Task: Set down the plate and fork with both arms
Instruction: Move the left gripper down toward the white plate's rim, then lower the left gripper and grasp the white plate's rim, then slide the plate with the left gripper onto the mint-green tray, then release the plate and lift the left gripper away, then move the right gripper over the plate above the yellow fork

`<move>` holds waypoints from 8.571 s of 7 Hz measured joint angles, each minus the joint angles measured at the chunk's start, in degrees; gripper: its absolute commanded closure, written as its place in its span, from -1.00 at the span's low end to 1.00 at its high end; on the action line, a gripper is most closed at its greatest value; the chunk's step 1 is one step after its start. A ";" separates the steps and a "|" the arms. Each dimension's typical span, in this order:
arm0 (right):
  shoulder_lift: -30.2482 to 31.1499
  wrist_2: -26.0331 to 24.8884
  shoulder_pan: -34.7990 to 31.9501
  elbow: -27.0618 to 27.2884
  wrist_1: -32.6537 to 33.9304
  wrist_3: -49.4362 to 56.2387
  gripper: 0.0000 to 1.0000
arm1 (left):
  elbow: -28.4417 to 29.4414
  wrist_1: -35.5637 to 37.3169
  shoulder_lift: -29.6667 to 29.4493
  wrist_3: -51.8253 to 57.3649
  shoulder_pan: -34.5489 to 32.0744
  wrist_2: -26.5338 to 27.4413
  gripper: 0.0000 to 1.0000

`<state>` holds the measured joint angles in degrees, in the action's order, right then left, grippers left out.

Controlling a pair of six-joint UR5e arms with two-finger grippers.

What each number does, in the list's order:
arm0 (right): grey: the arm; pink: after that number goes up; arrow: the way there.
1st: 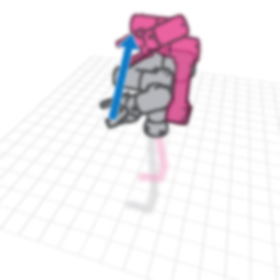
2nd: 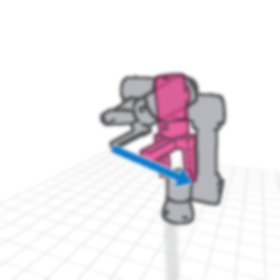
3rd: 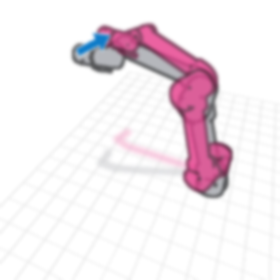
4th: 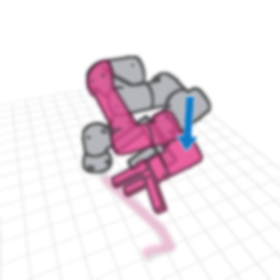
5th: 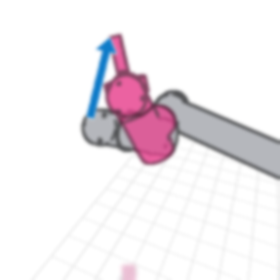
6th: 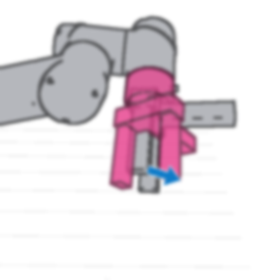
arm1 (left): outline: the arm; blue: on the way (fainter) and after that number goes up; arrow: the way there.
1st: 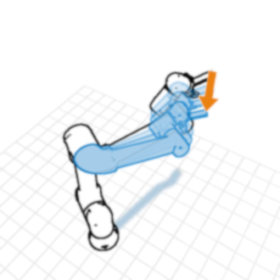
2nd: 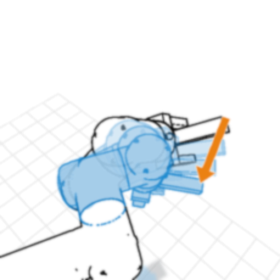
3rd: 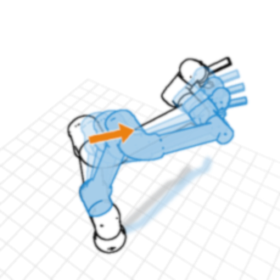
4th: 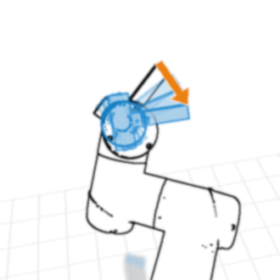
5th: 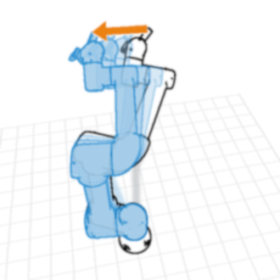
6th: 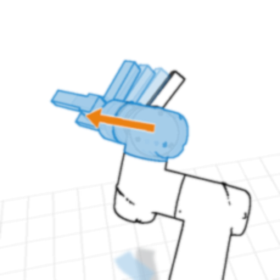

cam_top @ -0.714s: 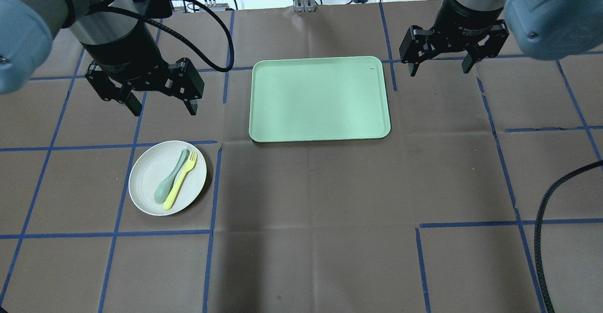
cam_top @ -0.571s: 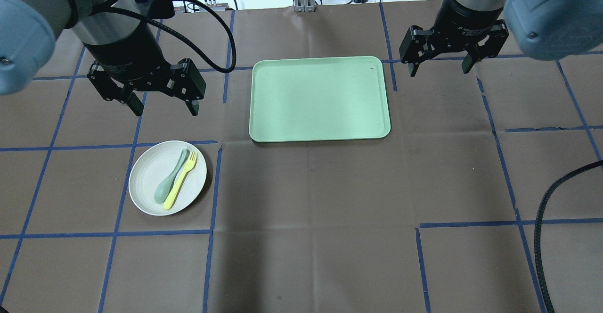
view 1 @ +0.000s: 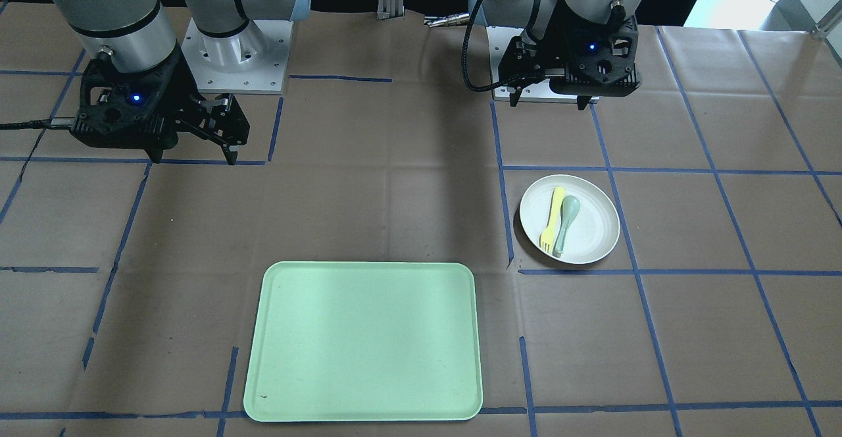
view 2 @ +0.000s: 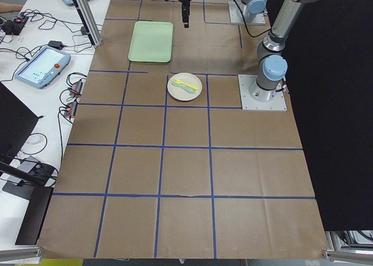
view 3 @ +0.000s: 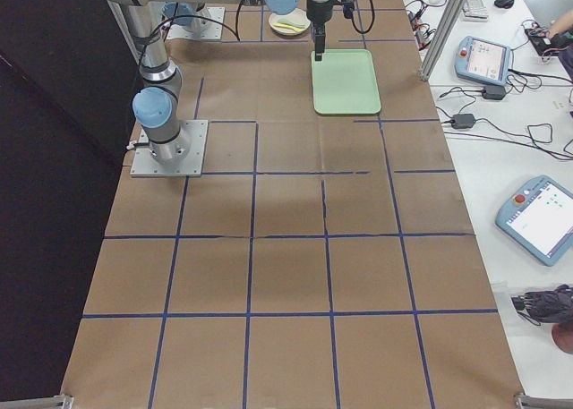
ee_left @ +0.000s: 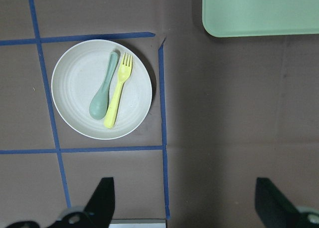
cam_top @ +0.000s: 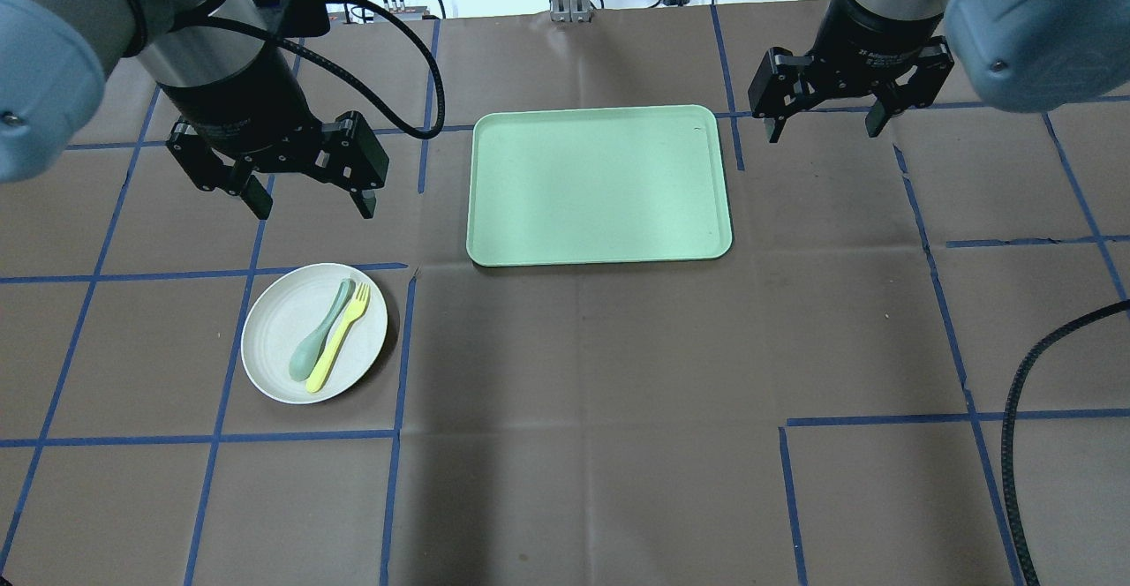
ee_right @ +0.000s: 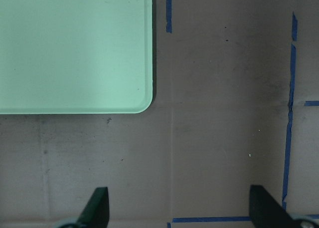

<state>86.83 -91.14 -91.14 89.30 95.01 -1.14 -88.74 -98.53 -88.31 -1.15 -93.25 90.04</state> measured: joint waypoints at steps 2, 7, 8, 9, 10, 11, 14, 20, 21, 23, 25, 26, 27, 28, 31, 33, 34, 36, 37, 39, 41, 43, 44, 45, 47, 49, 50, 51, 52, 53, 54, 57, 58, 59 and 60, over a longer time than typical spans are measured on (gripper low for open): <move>0.00 -0.02 0.00 0.01 0.00 0.00 -1.00 | -0.15 -0.01 0.14 0.17 0.08 -0.01 -1.00; 0.05 -0.08 0.00 0.03 0.00 0.00 -1.00 | -4.02 0.40 0.77 13.83 7.13 0.00 -0.99; 0.06 -0.09 0.00 0.05 0.00 0.00 -1.00 | -5.91 1.78 0.67 18.70 10.86 -0.02 -0.99; 0.03 -0.09 0.00 0.05 0.00 0.00 -1.00 | -9.16 5.34 0.51 23.74 14.80 -0.07 -0.99; 0.01 -0.07 0.00 0.03 0.00 0.00 -1.00 | -13.91 10.97 0.37 28.26 18.48 -0.30 -0.99; 0.02 -0.03 0.00 0.01 0.00 0.00 -1.00 | -18.46 16.98 0.17 31.66 21.42 -0.60 -0.99; 0.08 0.00 0.00 0.00 0.00 -0.08 -1.00 | -23.70 27.43 -6.86 39.30 28.51 -4.15 -0.99; 0.21 0.00 0.00 -0.01 0.08 -0.09 -1.00 | -25.18 34.74 -18.71 51.25 33.73 -9.06 -0.50; 0.20 0.00 0.00 -0.01 0.09 -0.09 -1.00 | -25.91 34.98 -18.86 51.24 33.80 -9.08 -0.01; 0.18 0.00 0.00 -0.01 0.09 -0.09 -1.00 | -26.70 35.28 -18.91 51.03 33.83 -9.09 0.87; 0.18 0.00 0.00 -0.01 0.09 -0.09 -1.00 | -26.81 35.33 -18.95 50.89 33.84 -9.09 1.00; 0.18 0.00 0.00 -0.01 0.07 -0.09 -1.00 | -26.83 35.33 -18.95 50.82 33.84 -9.09 1.00; 0.18 0.00 0.00 -0.01 0.03 -0.09 -1.00 | -26.82 35.33 -18.91 50.74 33.84 -9.11 1.00; 0.18 0.00 0.00 -0.01 0.01 -0.09 -1.00 | -26.78 35.32 -18.75 50.61 33.82 -9.17 1.00; 0.18 0.00 0.00 -0.01 -0.02 -0.09 -1.00 | -26.50 34.65 -17.71 45.22 32.96 -11.71 1.00; 0.18 -0.06 0.00 -0.01 -0.08 -0.09 -1.00 | -26.13 34.78 -17.31 36.12 29.82 -14.48 1.00; 0.17 -0.06 0.00 -0.01 -0.09 -0.09 -1.00 | -25.55 35.37 -17.03 29.99 25.98 -15.12 1.00; 0.23 -0.01 0.00 0.00 -0.08 -0.09 -1.00 | -21.76 36.19 -17.85 17.56 17.71 -16.39 1.00; 0.25 0.00 0.00 0.00 -0.05 -0.09 -1.00 | -19.19 36.84 -19.43 11.59 14.13 -18.15 1.00; 0.26 0.00 0.00 0.00 -0.08 -0.09 -1.00 | -11.71 40.03 -26.68 2.51 6.98 -20.02 1.00; 0.26 0.00 0.00 0.00 -0.06 -0.09 -1.00 | -3.14 41.25 -34.03 -3.54 1.33 -21.36 1.00; 0.26 0.00 0.00 -0.01 -0.08 -0.09 -1.00 | 0.91 42.04 -38.32 -5.74 -1.36 -21.55 0.39; 0.27 0.00 0.00 0.00 -0.09 -0.09 -1.00 | 1.47 42.36 -39.22 -5.99 -1.67 -21.52 -0.73; 0.26 0.00 0.00 -0.01 -0.07 -0.09 -1.00 | 1.65 42.48 -39.55 -6.16 -1.76 -21.45 -0.98; 0.27 0.00 0.00 -0.01 -0.07 -0.09 -1.00 | 1.98 42.00 -38.29 -6.98 -1.88 -21.17 -0.99; 0.22 0.10 0.00 -0.01 -0.04 -0.09 -1.00 | 3.75 32.77 -31.20 -6.52 -1.34 -18.60 -0.99; 0.14 0.13 -0.02 -0.03 0.19 -0.11 -1.00 | 5.99 24.69 -26.60 -4.87 -1.11 -14.60 -0.99; 0.02 0.04 -0.11 -0.20 0.54 -0.34 -1.00 | 8.91 16.63 -22.80 -3.33 -1.02 -10.59 -0.99; -0.32 0.20 -0.27 -0.47 0.88 -1.34 -1.00 | 11.96 9.31 -19.73 -1.85 -0.99 -7.01 -0.99; -1.29 0.60 -0.80 -0.67 1.76 -3.21 -1.00 | 15.06 1.95 -16.65 -0.02 -0.97 -3.38 -0.99; -3.01 0.69 -2.27 -0.80 3.72 -5.17 -1.00 | 16.92 -3.69 -13.55 1.12 -0.96 -0.82 -0.99; -9.83 0.69 -8.25 -2.32 10.29 -12.33 -1.00 | 17.36 -13.61 -5.56 2.10 -0.95 1.13 -0.99; -13.02 0.63 -10.67 -4.83 10.93 -15.90 -1.00 | 17.21 -14.58 -5.05 2.62 -0.95 1.10 -1.00; -16.85 0.38 -13.24 -7.95 11.13 -19.28 -1.00 | 17.07 -15.06 -4.62 3.57 -1.00 0.96 -1.00; -20.75 0.20 -15.00 -10.61 11.34 -21.42 -1.00 | 16.99 -15.25 -4.13 4.56 -1.03 0.80 -1.00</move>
<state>66.08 -90.95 -106.15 78.69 106.35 -22.57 -71.75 -113.78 -92.44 3.41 -94.28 90.83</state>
